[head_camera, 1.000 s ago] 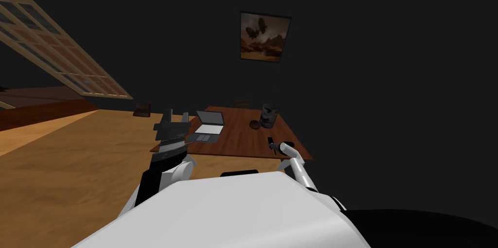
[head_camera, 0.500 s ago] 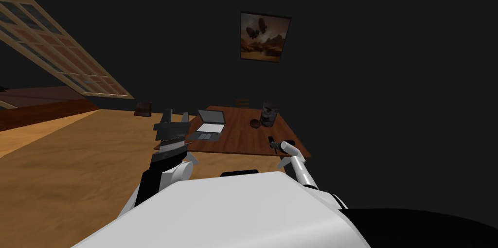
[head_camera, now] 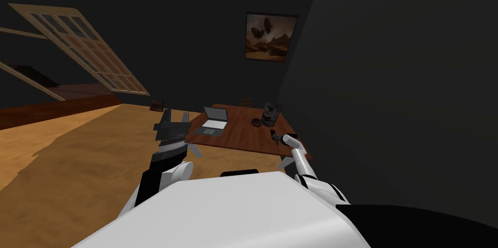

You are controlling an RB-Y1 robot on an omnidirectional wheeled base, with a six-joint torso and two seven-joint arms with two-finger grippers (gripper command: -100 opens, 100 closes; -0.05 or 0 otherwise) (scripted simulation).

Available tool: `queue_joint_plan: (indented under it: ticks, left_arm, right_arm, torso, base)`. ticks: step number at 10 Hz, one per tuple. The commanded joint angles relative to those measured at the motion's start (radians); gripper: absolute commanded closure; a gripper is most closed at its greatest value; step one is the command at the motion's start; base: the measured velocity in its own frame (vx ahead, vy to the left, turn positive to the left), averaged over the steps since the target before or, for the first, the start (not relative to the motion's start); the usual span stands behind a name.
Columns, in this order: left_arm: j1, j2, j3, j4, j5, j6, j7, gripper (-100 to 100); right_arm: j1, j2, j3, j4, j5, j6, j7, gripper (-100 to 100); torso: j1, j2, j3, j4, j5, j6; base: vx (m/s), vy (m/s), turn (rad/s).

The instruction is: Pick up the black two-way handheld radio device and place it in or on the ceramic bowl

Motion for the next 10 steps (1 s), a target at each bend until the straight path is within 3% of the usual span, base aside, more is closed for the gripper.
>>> queue_joint_plan:
  ticks: [1,10]
  left_arm:
    - [0.000,0.000,0.000,0.000,0.000,0.000,0.000,0]
    - [0.000,0.000,0.000,0.000,0.000,0.000,0.000,0]
  right_arm:
    - [-0.014,-0.016,-0.017,-0.012,0.006,0.018,-0.029,100]
    - [-0.106,-0.118,-0.096,0.029,0.073,0.088,-0.237,100]
  torso:
    - [0.000,0.000,0.000,0.000,0.000,0.000]
    - [0.003,-0.002,-0.001,0.000,0.000,0.000]
  base:
    - [-0.049,-0.050,0.187]
    - [-0.036,-0.026,0.257]
